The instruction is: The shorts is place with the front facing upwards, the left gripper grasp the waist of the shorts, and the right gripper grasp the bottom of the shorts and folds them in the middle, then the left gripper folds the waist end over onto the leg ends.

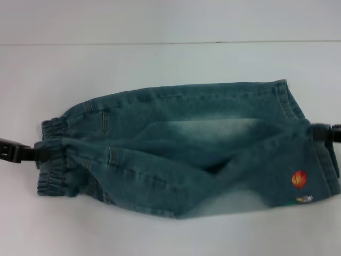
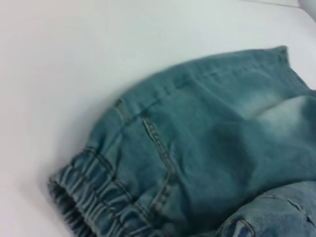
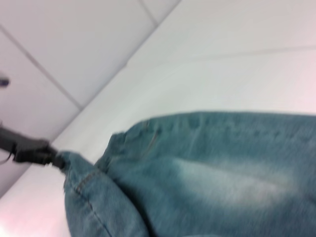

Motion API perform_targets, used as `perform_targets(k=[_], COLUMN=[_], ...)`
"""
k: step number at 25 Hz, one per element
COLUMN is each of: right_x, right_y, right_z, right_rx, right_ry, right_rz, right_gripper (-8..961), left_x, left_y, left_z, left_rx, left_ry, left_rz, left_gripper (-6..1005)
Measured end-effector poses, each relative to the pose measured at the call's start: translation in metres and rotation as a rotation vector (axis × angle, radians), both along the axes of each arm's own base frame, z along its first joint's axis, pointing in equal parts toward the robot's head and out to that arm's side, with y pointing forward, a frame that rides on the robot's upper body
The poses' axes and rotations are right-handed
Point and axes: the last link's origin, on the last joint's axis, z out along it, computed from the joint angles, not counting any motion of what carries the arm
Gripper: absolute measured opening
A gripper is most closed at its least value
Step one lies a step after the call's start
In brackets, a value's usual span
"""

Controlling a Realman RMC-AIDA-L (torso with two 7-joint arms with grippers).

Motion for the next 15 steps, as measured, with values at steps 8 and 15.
perform_targets(k=[8, 15], right_x=[0.010, 0.013], right_y=[0.011, 0.022], right_z=[-0.004, -0.010], right_rx=[0.131, 0.220], right_ry=[0.020, 0.016], right_rz=[-0.069, -0.084], right_gripper=[44, 44], left_x=[-0.001, -0.005], left_y=[0.004, 0.007], left_z=[0.009, 0.016], left_rx=[0.045, 0.109], left_ry=[-0.002, -0.014], left_rz=[0.004, 0.013], left_gripper=[63, 64])
